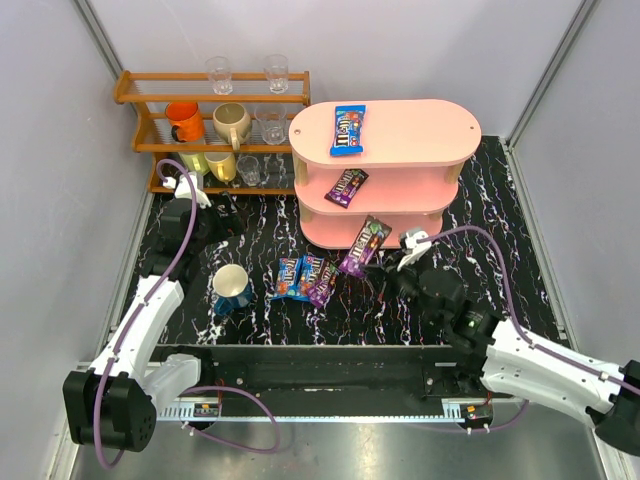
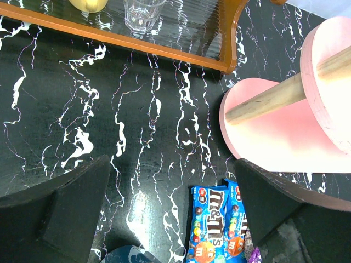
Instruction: Place and organize the candy bags onto the shelf
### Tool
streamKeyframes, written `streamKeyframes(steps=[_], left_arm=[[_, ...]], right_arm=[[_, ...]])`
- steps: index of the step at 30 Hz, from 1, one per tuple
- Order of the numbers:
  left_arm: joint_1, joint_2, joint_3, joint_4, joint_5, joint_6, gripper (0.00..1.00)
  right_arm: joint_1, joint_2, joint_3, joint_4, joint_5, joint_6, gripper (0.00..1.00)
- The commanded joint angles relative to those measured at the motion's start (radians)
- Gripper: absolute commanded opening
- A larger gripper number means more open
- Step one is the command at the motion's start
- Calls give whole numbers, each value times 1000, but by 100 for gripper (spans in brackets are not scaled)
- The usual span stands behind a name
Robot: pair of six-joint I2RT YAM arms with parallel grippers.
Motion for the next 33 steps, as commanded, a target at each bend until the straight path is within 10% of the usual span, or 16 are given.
streamKeyframes(steps=[1,10,26,33], left_arm=[[2,-1,46,40,8,4,99],[4,-3,46,36,2,7,99],[4,11,51,37,1,9,99],[4,10,51,37,-1,9,99]], right_arm=[[-173,25,104,3,-211,-208,0],[-517,232,257,119,-559,-255,0],[-706,482,391,245,-752,-228,1],[-717,499,372,289,-682,-196,52]])
